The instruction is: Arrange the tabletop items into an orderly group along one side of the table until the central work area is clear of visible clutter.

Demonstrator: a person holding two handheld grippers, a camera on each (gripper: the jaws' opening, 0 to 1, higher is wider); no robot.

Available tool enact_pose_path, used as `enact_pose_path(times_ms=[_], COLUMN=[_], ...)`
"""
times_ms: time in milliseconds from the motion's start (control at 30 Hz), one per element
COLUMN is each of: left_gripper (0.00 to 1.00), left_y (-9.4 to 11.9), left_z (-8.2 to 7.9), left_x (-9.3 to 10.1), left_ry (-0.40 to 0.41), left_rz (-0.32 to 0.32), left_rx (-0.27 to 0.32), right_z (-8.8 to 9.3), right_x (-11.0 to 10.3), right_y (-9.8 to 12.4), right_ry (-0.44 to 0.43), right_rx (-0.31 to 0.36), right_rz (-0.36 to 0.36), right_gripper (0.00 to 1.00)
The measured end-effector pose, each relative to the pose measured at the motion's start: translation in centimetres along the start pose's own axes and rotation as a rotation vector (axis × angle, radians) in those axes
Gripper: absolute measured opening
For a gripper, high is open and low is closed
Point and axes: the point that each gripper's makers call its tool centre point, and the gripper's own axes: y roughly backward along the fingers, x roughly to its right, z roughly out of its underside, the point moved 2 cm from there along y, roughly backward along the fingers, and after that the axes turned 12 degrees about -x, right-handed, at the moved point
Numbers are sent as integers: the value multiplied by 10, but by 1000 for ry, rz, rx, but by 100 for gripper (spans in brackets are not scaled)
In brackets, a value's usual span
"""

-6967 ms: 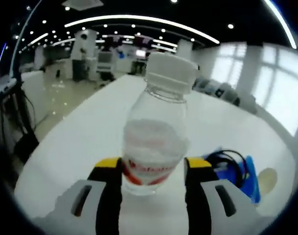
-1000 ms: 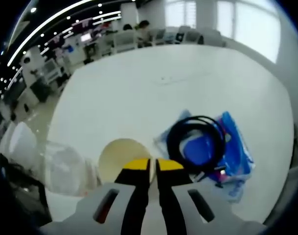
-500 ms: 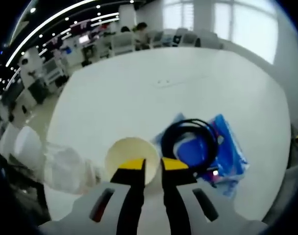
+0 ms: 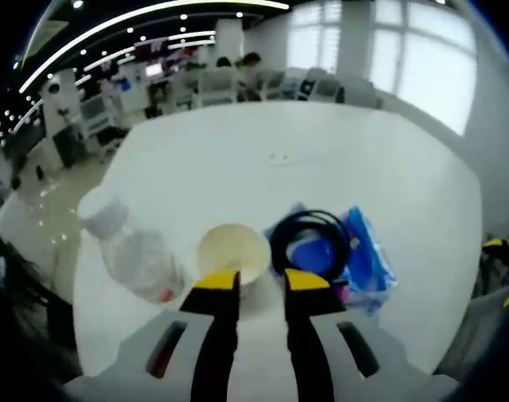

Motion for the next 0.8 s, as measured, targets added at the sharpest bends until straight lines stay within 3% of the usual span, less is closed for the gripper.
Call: enact_pose_path(times_ms=[233, 600, 667, 800], left_gripper=[21, 28, 30, 36], left_y=[20, 42, 47, 54], left_z=[22, 42, 48, 65], left_x=[7, 17, 27, 42], left_ry=[23, 57, 48, 34], left_rz=[14, 50, 76, 118], left_rx=[10, 28, 31, 22], right_z=[0, 0, -6, -38], right_x=[-7, -13, -17, -21], right_y=[-1, -5, -12, -27], right_ry=[9, 30, 38, 103], right_rx=[-3, -20, -31, -19], right_rz=[-15, -29, -46, -60], right_gripper=[89, 87, 86, 85])
